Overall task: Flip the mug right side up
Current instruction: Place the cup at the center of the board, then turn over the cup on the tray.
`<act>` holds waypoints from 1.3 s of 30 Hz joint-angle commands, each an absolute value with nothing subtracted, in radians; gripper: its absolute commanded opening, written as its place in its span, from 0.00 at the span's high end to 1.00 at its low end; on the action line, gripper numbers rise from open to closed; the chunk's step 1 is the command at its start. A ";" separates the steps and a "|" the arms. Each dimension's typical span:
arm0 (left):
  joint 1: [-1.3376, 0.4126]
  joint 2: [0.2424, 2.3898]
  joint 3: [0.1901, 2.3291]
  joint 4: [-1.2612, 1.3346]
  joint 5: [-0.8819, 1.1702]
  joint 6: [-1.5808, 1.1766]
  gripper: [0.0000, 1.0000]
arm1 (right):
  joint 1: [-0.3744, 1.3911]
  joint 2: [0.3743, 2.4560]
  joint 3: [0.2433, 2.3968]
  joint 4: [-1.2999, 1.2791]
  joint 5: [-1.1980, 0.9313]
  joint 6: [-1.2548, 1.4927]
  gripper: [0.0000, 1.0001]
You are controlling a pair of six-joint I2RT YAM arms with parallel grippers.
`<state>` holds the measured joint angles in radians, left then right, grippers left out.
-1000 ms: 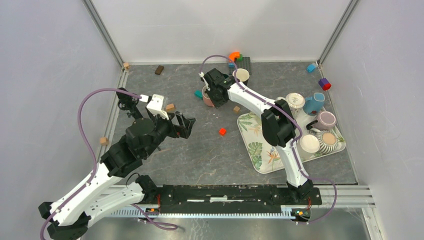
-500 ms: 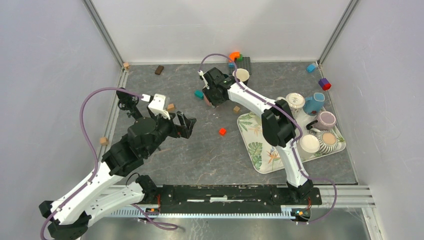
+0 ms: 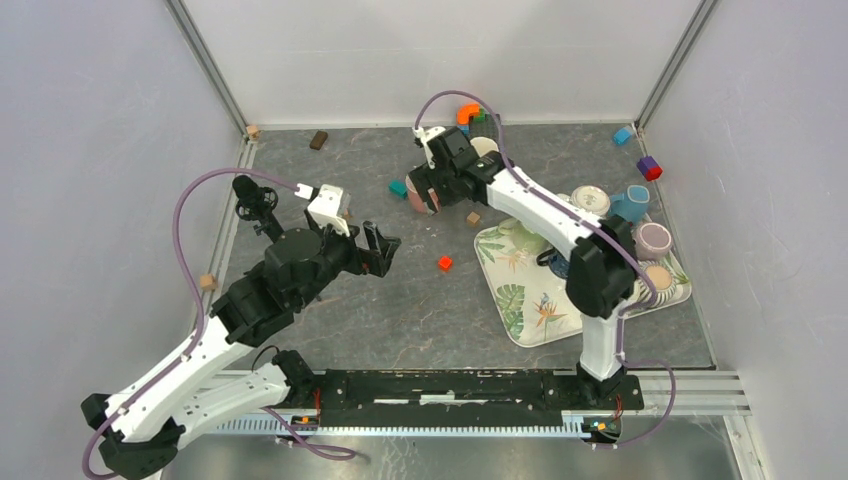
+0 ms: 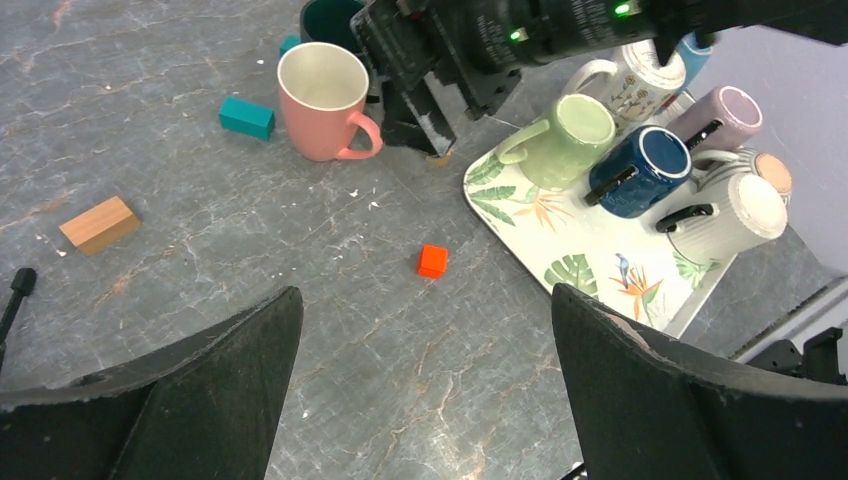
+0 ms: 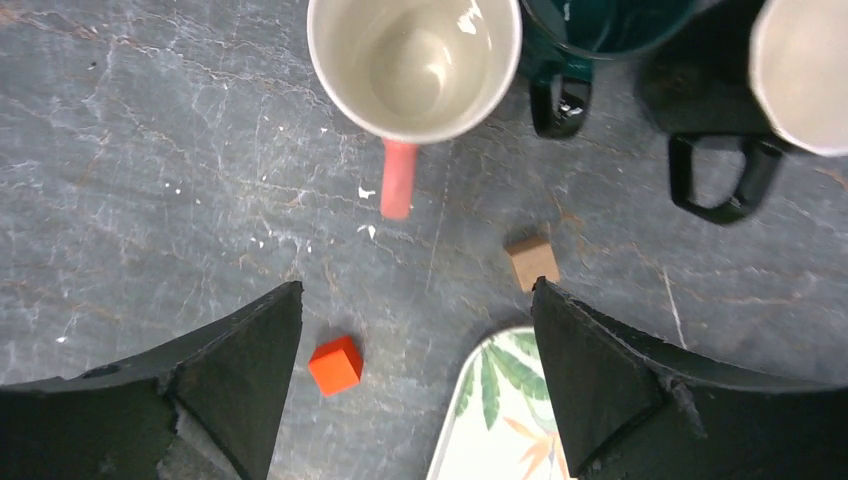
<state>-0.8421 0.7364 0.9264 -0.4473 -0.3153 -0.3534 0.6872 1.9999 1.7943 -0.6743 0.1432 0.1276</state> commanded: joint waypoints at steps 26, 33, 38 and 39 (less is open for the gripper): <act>-0.842 0.934 0.993 -0.303 -0.042 -0.325 0.00 | 0.689 1.029 0.899 -0.646 0.591 0.589 0.02; -0.842 0.956 1.008 -0.324 -0.025 -0.315 0.00 | 0.688 1.084 0.887 -0.750 0.704 0.853 0.02; -0.842 0.954 1.001 -0.333 -0.025 -0.311 0.00 | 0.680 1.153 0.924 -0.806 0.756 1.097 0.02; -0.842 0.952 0.998 -0.333 -0.026 -0.311 0.00 | 0.673 1.166 0.929 -0.818 0.764 1.154 0.02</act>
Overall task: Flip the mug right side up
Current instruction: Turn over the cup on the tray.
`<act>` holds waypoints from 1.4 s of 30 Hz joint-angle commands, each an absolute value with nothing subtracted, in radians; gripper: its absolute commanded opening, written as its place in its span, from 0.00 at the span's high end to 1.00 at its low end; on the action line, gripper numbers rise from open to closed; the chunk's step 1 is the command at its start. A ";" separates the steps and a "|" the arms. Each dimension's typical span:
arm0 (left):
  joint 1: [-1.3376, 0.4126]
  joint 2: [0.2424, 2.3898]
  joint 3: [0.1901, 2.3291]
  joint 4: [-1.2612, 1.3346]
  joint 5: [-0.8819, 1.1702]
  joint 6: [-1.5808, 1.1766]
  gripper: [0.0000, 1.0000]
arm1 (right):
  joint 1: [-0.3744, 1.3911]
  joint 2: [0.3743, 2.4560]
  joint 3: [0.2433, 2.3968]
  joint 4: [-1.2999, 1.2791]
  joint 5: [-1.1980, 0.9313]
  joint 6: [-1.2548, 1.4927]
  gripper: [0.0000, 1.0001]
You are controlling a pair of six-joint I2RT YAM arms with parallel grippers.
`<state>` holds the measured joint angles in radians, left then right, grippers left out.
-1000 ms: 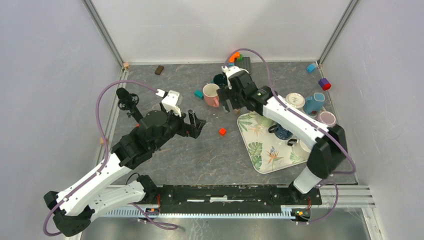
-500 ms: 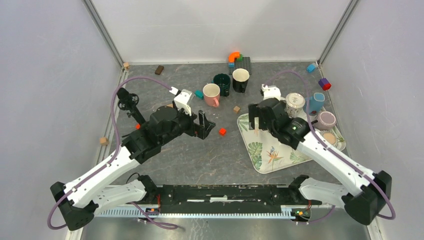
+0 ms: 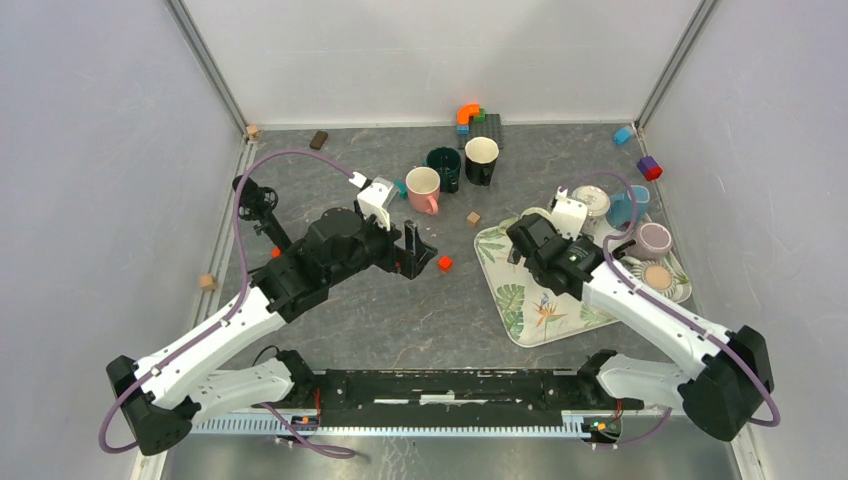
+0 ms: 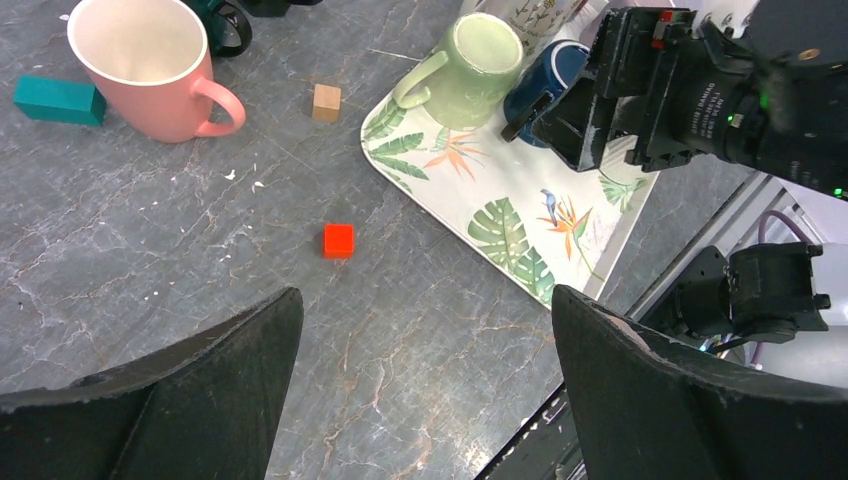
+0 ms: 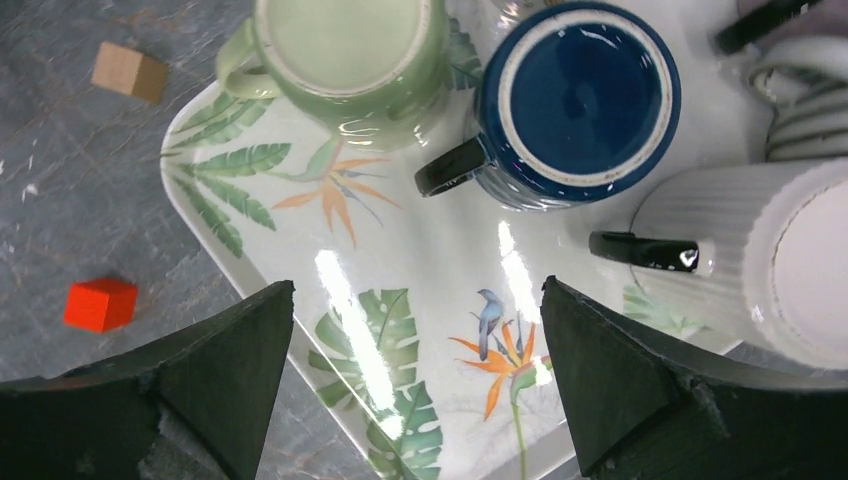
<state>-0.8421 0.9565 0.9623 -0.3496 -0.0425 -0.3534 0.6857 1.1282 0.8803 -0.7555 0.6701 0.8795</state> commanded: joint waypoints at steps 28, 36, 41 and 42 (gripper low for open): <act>-0.842 0.953 0.962 -0.329 -0.025 -0.284 0.00 | 0.405 1.308 0.787 -0.597 0.591 1.486 0.12; -0.842 0.950 0.957 -0.329 -0.023 -0.285 0.00 | 0.378 1.345 0.772 -0.592 0.549 1.457 0.34; -0.842 0.949 0.956 -0.328 -0.018 -0.288 0.00 | 0.377 1.327 0.740 -0.584 0.521 1.383 0.50; -0.842 0.949 0.956 -0.328 -0.017 -0.288 0.00 | 0.377 1.323 0.734 -0.584 0.513 1.365 0.53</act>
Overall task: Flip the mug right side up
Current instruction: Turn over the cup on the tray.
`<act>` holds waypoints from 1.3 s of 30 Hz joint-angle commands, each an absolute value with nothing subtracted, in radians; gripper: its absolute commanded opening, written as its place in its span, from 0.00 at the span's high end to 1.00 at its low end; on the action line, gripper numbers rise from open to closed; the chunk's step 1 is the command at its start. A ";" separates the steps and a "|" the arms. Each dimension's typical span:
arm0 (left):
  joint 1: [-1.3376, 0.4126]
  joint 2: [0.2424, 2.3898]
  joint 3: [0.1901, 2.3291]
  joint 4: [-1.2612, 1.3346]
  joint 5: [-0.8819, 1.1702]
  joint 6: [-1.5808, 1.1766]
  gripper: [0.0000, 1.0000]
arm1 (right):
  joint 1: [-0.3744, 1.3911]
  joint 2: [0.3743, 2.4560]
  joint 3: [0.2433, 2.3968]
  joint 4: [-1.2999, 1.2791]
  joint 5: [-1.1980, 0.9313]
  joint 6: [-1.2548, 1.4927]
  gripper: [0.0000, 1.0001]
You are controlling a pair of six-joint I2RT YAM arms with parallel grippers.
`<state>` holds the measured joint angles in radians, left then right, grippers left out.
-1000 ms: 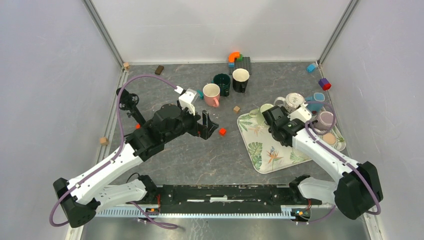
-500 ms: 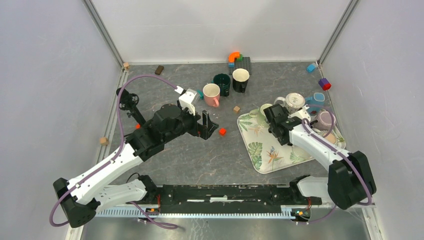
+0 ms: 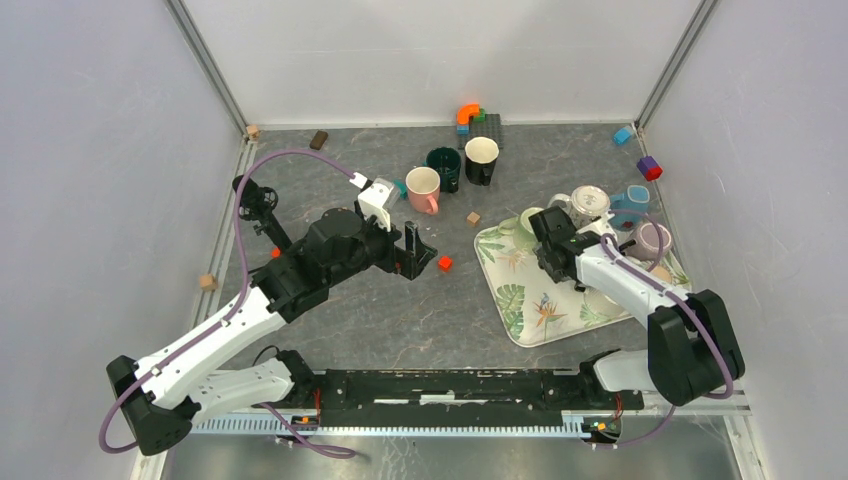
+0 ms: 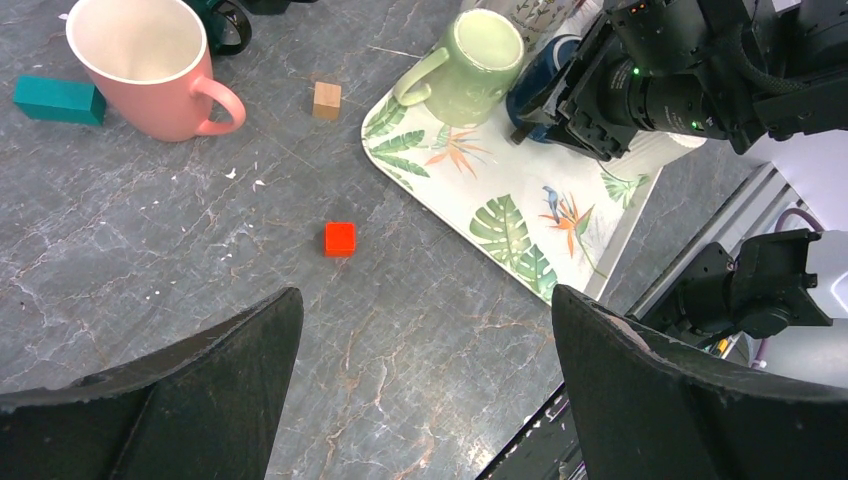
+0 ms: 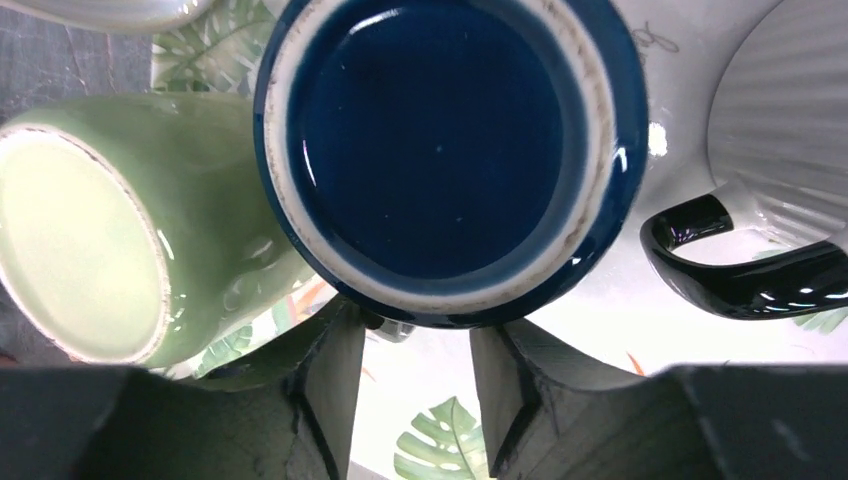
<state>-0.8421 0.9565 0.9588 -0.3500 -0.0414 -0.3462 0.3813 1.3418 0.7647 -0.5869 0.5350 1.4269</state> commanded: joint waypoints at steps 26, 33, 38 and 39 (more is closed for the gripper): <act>-0.842 0.960 0.959 -0.331 -0.005 -0.290 0.00 | 0.377 1.274 0.687 -0.567 0.605 1.055 0.57; -0.841 0.958 0.959 -0.334 -0.005 -0.288 0.00 | 0.377 1.278 0.692 -0.543 0.614 1.031 0.56; -0.842 0.955 0.959 -0.336 -0.005 -0.287 0.00 | 0.376 1.254 0.691 -0.514 0.616 1.007 0.57; -0.842 0.954 0.959 -0.335 -0.005 -0.286 0.00 | 0.376 1.252 0.693 -0.513 0.617 1.006 0.57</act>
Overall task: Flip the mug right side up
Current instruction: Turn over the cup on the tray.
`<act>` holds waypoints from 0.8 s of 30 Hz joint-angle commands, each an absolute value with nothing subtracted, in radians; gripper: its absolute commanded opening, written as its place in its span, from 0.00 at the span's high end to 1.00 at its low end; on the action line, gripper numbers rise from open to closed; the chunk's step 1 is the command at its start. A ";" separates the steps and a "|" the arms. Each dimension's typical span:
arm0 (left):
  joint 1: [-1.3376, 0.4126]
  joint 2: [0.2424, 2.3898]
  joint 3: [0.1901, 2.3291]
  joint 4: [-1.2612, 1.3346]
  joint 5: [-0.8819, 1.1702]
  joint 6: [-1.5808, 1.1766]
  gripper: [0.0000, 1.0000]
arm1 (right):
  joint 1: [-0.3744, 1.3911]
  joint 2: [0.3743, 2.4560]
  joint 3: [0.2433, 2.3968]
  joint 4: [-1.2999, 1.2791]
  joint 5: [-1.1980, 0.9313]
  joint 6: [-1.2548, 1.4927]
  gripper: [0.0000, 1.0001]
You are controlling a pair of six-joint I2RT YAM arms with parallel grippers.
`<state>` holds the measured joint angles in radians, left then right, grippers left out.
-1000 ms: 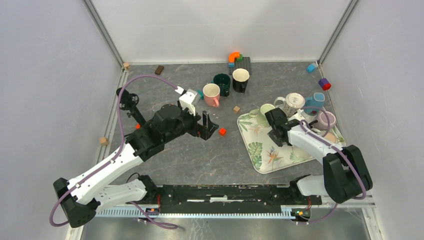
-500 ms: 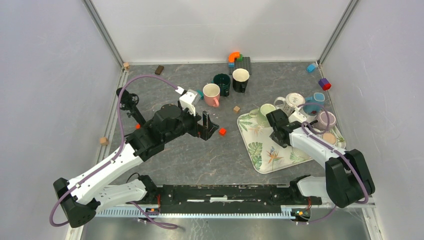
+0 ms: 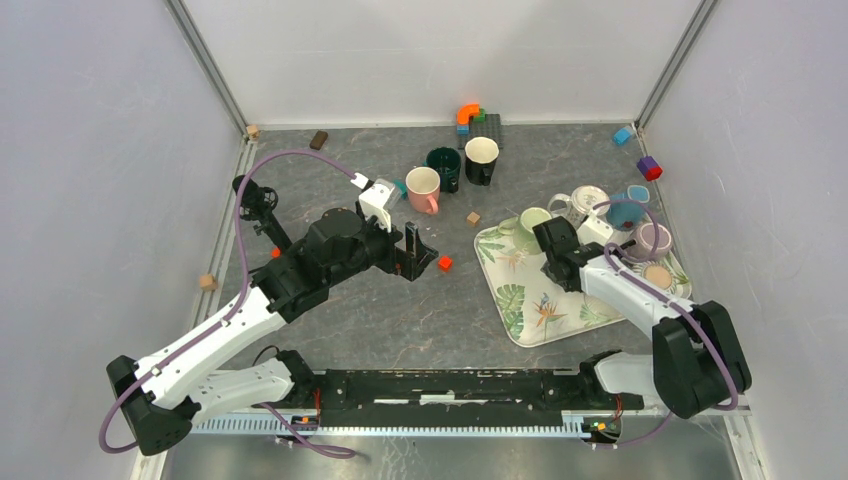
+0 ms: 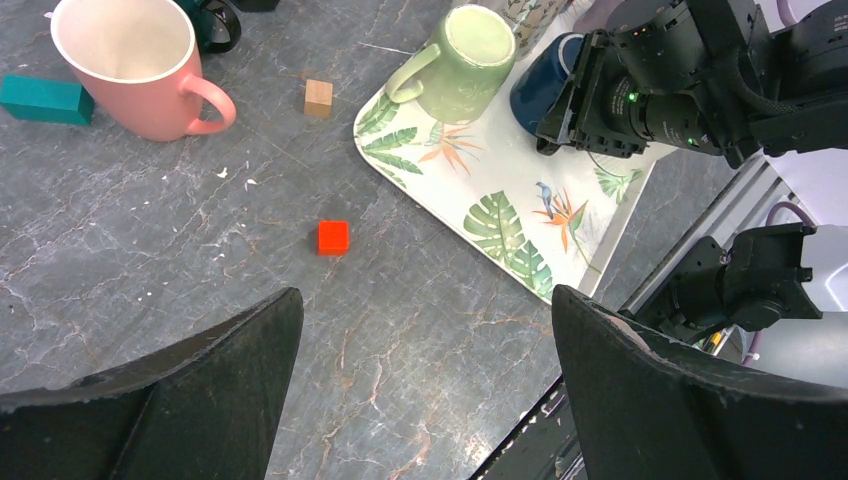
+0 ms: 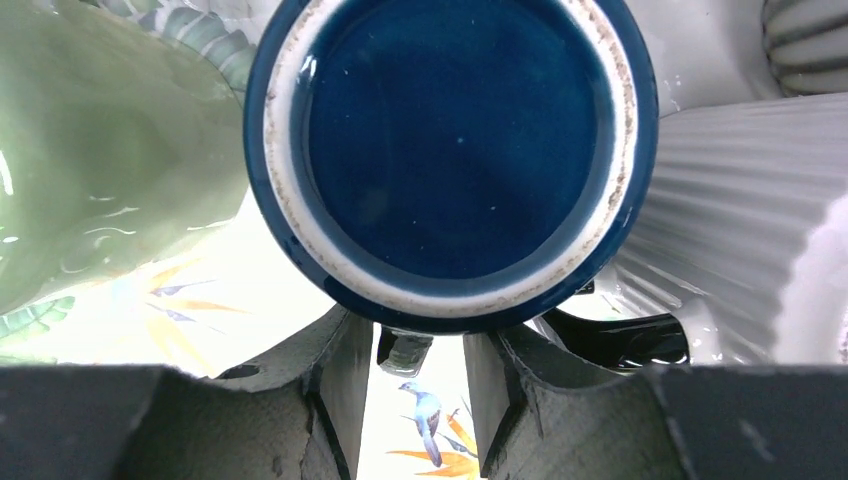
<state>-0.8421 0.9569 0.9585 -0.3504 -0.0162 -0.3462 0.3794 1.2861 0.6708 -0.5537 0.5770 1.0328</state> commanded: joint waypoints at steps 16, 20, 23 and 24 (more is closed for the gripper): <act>-0.843 0.949 0.953 -0.340 -0.005 -0.291 0.00 | 0.377 1.233 0.695 -0.501 0.620 0.970 0.86; -0.842 0.951 0.951 -0.336 0.024 -0.305 0.00 | 0.377 1.188 0.695 -0.499 0.598 0.937 1.00; -0.841 0.951 0.943 -0.326 0.044 -0.330 0.00 | 0.377 1.145 0.687 -0.491 0.559 0.916 1.00; -0.842 0.951 0.937 -0.321 0.055 -0.338 0.00 | 0.378 1.127 0.684 -0.488 0.544 0.912 1.00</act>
